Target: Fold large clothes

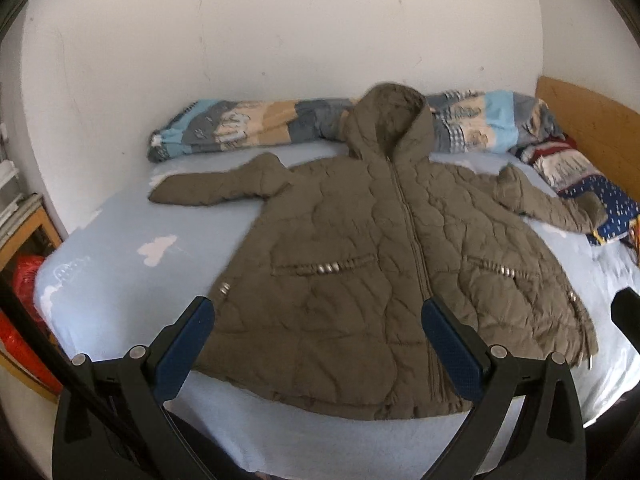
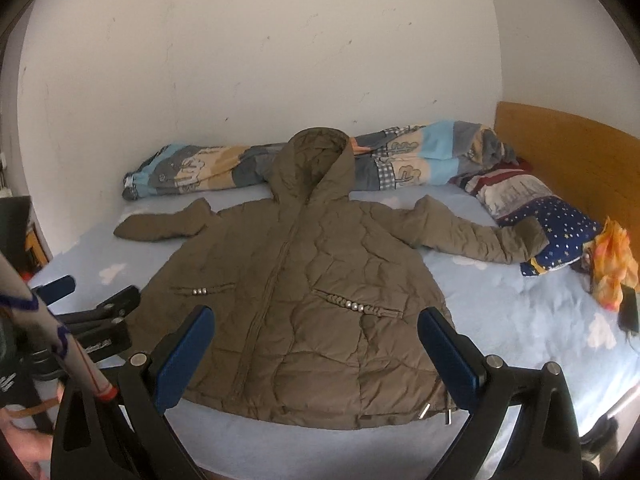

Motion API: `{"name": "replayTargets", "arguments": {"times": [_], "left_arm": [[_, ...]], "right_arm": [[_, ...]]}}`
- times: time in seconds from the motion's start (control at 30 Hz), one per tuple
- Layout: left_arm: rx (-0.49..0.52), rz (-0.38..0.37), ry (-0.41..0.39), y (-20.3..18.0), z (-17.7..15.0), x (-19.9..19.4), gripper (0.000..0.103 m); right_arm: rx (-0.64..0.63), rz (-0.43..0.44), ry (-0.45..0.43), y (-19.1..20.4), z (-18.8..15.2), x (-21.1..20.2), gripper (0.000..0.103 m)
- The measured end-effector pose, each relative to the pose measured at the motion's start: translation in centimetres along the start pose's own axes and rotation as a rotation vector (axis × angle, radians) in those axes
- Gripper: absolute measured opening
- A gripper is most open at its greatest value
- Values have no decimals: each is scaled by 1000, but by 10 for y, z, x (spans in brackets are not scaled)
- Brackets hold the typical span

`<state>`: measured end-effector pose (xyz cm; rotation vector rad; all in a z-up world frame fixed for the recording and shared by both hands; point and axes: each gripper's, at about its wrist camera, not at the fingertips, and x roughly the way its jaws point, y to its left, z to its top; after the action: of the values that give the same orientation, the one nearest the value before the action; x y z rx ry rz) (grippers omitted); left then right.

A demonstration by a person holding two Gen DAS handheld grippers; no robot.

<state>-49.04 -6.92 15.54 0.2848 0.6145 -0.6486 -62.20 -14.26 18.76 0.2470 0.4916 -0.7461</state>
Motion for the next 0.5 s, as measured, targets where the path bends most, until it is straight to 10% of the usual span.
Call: {"name": "replayTargets", "arguments": {"times": [0.5], "left_arm": [[7,-14,58,6,-13,27,103]], "right_arm": [[-76,-14,90,27,-11,38,103]]}}
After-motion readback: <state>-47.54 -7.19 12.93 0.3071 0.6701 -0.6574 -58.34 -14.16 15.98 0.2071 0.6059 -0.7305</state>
